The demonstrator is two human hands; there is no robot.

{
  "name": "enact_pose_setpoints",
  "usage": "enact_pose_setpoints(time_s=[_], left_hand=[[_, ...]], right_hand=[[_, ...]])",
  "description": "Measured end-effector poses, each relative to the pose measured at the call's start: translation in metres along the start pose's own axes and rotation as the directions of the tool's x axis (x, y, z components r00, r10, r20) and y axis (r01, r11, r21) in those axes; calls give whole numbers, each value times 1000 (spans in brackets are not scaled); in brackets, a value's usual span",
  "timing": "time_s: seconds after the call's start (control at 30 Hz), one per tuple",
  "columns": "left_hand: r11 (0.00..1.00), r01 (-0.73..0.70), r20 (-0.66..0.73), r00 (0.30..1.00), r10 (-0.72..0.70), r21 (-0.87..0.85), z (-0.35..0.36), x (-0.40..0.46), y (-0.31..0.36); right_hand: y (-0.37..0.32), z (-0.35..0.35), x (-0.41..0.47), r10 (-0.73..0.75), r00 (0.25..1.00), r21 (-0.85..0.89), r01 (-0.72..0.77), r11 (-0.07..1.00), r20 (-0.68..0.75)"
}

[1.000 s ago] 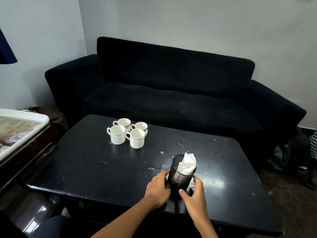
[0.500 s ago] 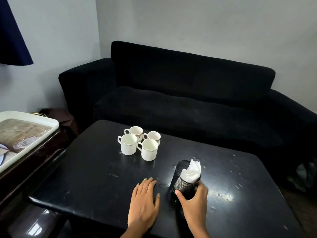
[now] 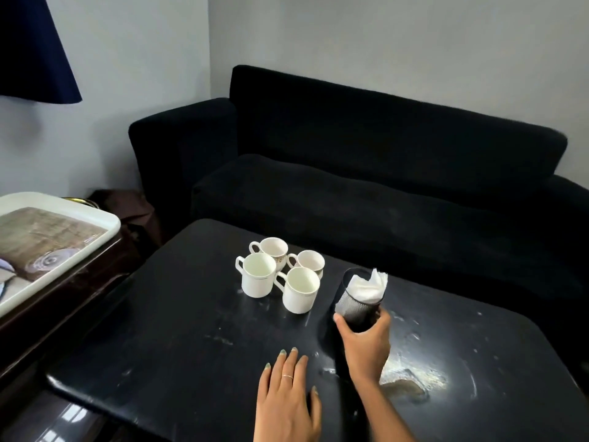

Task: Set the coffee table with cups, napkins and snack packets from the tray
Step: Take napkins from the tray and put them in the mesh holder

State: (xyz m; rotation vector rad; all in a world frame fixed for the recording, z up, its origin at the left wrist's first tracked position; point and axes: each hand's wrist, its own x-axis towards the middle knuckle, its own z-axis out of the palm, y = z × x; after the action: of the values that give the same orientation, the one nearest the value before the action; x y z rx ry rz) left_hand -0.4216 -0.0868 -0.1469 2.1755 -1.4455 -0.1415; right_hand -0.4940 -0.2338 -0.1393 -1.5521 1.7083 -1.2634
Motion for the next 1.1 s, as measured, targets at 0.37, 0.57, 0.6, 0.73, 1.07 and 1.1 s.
enact_pose_setpoints(time_s=[0.37, 0.57, 0.6, 0.73, 1.07, 1.1], left_hand=[[999, 28, 4, 1000, -28, 39, -1, -3, 0], [998, 39, -8, 999, -38, 48, -1, -1, 1], [998, 37, -5, 999, -37, 51, -1, -1, 1], [998, 26, 18, 999, -27, 55, 0, 1, 1], [999, 19, 3, 1000, -19, 49, 3, 2, -2], [999, 15, 9, 1000, -16, 45, 3, 1, -3]], right_hand=[[0, 26, 41, -86, 996, -121, 85, 989, 0], [-2, 36, 55, -110, 994, -209, 106, 972, -10], [-2, 37, 56, -114, 993, -230, 109, 967, -12], [-2, 40, 61, -126, 992, -279, 118, 953, -13], [-4, 40, 60, -72, 995, -288, 87, 954, 62], [-4, 39, 56, -56, 996, -257, 74, 964, 74]])
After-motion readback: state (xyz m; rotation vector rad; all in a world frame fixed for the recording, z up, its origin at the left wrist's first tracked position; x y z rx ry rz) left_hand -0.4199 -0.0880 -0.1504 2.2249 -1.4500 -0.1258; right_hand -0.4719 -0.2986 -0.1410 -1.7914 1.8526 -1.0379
